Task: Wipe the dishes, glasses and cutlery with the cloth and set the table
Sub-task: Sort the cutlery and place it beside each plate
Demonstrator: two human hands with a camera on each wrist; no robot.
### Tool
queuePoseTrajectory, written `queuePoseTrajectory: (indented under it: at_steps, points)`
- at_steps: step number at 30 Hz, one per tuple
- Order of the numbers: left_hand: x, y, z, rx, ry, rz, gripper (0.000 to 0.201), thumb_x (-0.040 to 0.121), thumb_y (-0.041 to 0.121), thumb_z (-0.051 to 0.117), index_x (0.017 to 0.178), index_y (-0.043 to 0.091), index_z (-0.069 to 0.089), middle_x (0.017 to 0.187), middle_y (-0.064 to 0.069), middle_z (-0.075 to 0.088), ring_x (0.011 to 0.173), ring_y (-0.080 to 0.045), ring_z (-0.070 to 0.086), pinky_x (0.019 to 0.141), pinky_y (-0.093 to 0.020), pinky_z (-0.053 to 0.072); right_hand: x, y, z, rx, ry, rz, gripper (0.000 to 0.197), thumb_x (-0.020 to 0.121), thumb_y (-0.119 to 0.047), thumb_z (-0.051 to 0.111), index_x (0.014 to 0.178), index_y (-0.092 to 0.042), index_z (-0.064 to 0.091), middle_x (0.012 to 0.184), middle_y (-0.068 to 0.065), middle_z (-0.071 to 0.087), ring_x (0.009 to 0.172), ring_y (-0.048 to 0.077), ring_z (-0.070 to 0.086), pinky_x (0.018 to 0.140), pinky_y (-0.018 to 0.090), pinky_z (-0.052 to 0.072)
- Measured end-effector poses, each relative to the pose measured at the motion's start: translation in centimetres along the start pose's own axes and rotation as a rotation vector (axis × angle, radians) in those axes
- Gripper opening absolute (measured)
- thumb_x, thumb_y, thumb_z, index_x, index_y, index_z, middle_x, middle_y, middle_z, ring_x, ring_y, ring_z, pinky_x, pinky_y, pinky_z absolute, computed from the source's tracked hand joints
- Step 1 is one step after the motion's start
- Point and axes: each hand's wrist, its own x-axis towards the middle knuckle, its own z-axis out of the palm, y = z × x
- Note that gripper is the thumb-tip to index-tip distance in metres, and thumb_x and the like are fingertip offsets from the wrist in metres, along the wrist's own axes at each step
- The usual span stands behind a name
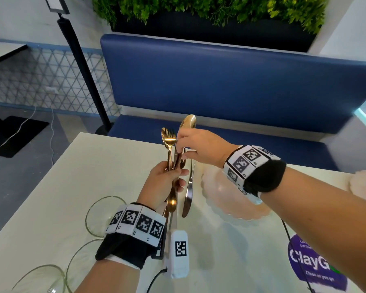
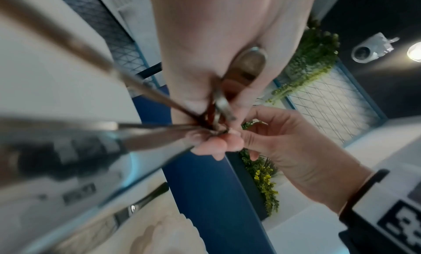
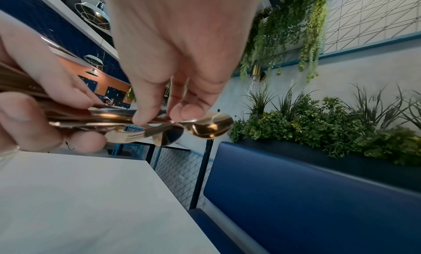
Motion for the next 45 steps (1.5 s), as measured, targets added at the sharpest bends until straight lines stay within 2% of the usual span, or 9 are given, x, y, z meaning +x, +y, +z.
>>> queuePoseTrajectory:
  at_steps: [7,14,18,21,24,29,32,41,45]
  points:
    - [-1.1,-0.8,0.4,-0.168,-0.01,0.013,0.006,0.085,0.001,0.059,0.089,0.005,0.062,0.092,-0.02,0.065,0.068,-0.022,0.057,0.066,-0.03,0.049,-1.4,0.2,-0.2,-0.115,-0.044,-0.069,0.021,0.09,-0.022,0.057,0.111,-0.017,0.061,0.118,0.001,0.055,0.109,0.017,0.047,0.078,0.028,0.043]
    - [-1.3,-1.7,0.9,-0.341,-0.015,-0.034,0.018,0.093,0.002,0.047,0.106,-0.003,0.058,0.086,-0.017,0.068,0.061,-0.018,0.068,0.057,-0.025,0.056,-2.2,-0.2,1.1,-0.146,0.085,-0.193,0.009,0.078,-0.01,0.071,0.082,-0.014,0.065,0.093,0.004,0.061,0.082,0.022,0.051,0.057,0.023,0.033]
    - [-1.4,-1.9,1.0,-0.326,-0.021,-0.008,0.024,0.093,0.002,0.048,0.114,-0.006,0.056,0.085,-0.016,0.066,0.066,-0.022,0.066,0.064,-0.03,0.054,-3.2,-0.3,1.7,0.133,0.171,0.024,0.02,0.09,-0.012,0.056,0.11,-0.012,0.061,0.112,0.004,0.058,0.094,0.011,0.043,0.077,0.017,0.033]
    - [-1.4,-1.9,1.2,-0.323,-0.01,-0.007,0.021,0.092,0.002,0.05,0.111,-0.005,0.057,0.086,-0.017,0.066,0.068,-0.025,0.066,0.068,-0.034,0.053,-3.8,-0.6,2.3,0.216,0.241,0.019,0.021,0.089,-0.009,0.057,0.108,-0.011,0.066,0.105,0.007,0.059,0.09,0.006,0.043,0.072,0.007,0.029]
    - [-1.5,-2.1,1.3,-0.304,0.001,-0.006,0.013,0.091,0.0,0.052,0.102,-0.004,0.058,0.086,-0.018,0.066,0.067,-0.024,0.068,0.069,-0.033,0.055,-4.2,-0.4,2.3,0.287,0.22,0.062,0.017,0.088,-0.012,0.06,0.103,-0.011,0.068,0.099,0.004,0.057,0.082,0.007,0.048,0.068,0.008,0.034]
    - [-1.4,-2.8,1.9,-0.295,0.027,0.009,0.022,0.091,0.001,0.053,0.11,-0.009,0.056,0.091,-0.024,0.063,0.069,-0.026,0.067,0.071,-0.035,0.053,-4.2,-1.1,1.7,0.672,0.245,0.488,0.021,0.085,-0.025,0.066,0.087,-0.005,0.06,0.075,0.006,0.066,0.069,0.02,0.066,0.062,0.026,0.054]
    - [-1.3,-3.1,2.2,-0.287,0.045,-0.001,0.02,0.091,0.005,0.053,0.107,-0.007,0.059,0.094,-0.024,0.065,0.069,-0.026,0.067,0.069,-0.035,0.051,-4.4,-1.2,1.5,0.88,0.162,0.62,0.019,0.087,-0.02,0.064,0.094,-0.002,0.061,0.075,0.009,0.07,0.066,0.016,0.067,0.057,0.022,0.056]
    - [-1.2,-3.1,2.3,-0.125,0.086,0.012,0.014,0.092,0.008,0.053,0.087,0.001,0.064,0.084,-0.02,0.067,0.068,-0.026,0.063,0.068,-0.035,0.051,-5.0,-1.7,1.3,1.089,0.136,0.636,0.013,0.089,-0.011,0.062,0.099,-0.005,0.058,0.08,0.01,0.065,0.066,0.015,0.065,0.058,0.025,0.058]
    - [-1.2,-2.7,2.0,-0.134,0.091,0.002,0.013,0.092,0.009,0.053,0.084,0.004,0.063,0.082,-0.017,0.071,0.083,-0.032,0.068,0.084,-0.043,0.054,-4.9,-2.6,1.6,0.924,0.093,0.538,0.042,0.082,-0.011,0.069,0.115,-0.018,0.045,0.087,0.007,0.063,0.079,0.025,0.069,0.064,0.03,0.06]
